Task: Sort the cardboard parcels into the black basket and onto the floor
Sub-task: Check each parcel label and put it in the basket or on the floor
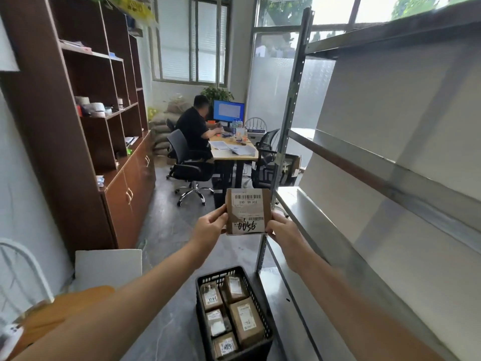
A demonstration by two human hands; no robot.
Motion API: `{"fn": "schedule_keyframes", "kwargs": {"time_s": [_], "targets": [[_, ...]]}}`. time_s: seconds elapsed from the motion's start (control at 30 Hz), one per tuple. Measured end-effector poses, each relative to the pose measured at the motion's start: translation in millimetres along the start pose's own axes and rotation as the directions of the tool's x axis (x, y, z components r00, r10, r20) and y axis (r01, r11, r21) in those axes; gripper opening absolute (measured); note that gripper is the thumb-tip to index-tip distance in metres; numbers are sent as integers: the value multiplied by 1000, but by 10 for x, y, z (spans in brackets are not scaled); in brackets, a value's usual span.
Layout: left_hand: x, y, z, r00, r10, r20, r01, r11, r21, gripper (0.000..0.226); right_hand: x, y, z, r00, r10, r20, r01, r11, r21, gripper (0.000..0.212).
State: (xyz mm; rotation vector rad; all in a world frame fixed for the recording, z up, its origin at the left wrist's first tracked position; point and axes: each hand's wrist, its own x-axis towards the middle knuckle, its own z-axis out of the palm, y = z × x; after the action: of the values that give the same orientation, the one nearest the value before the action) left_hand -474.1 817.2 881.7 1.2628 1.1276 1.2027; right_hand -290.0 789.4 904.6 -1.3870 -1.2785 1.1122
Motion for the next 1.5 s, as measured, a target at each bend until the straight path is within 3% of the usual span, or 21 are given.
{"fn": "schedule_keyframes", "kwargs": {"time_s": [0.27,0.87,1.5], "targets": [[461,64,255,987,11,-163,-7,1000,23,37,723,-31,-268,1000,7,27,-10,994,107,40],[1173,17,1160,963,27,-270,6,992,123,38,1679,257,-1095,995,-1,98,-17,983,184,29],[1840,-127,844,951,45,-307,15,982,189,35,2345,224,-749,999,18,47,-23,995,95,35]]}}
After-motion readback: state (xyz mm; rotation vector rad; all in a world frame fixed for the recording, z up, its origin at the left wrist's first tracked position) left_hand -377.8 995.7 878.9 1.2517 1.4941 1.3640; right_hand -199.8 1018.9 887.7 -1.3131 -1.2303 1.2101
